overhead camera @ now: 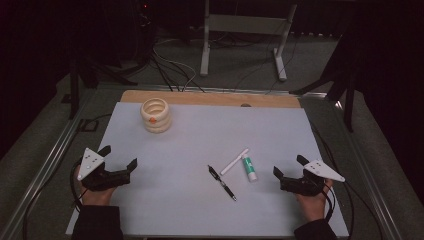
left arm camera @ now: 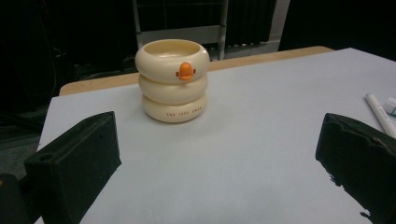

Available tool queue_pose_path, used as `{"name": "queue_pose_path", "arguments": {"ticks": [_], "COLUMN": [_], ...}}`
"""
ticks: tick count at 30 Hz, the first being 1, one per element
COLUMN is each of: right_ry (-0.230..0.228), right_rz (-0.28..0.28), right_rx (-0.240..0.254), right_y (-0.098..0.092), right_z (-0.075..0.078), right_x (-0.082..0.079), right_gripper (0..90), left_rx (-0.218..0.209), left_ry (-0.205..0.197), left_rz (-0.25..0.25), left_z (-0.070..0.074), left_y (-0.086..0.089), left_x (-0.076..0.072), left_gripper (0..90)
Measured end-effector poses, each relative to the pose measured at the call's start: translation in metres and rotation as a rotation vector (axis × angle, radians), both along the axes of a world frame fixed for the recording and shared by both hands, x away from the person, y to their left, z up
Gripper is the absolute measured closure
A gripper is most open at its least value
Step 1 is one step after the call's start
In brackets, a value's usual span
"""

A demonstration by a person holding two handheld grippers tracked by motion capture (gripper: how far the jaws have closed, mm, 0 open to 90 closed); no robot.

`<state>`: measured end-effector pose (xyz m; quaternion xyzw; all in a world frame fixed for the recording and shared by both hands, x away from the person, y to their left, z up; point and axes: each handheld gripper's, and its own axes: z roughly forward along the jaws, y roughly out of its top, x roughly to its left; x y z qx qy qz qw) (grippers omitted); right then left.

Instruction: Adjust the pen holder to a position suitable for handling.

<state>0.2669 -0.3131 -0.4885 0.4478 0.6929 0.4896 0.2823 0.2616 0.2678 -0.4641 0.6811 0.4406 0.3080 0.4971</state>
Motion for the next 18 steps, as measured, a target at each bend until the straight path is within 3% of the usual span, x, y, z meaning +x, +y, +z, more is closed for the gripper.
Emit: {"name": "queue_pose_path", "arguments": {"ticks": [8, 18], "right_ry": [-0.006, -0.006], "right_rz": [-0.003, -0.025], "right_rx": [0.005, 0.025], "right_y": [0.0, -0.005], "right_z": [0.0, 0.0], "right_x": [-0.001, -0.001], "right_gripper": [0.0, 0.0], "left_rx": [0.002, 0.036], "left_ry": [0.007, 0.024], "left_rz": [0.007, 0.002], "left_z": [0.002, 0.017], "left_y": [-0.001, -0.013], "left_x": [0.002, 0.012], "left_gripper": [0.1, 0.1]}}
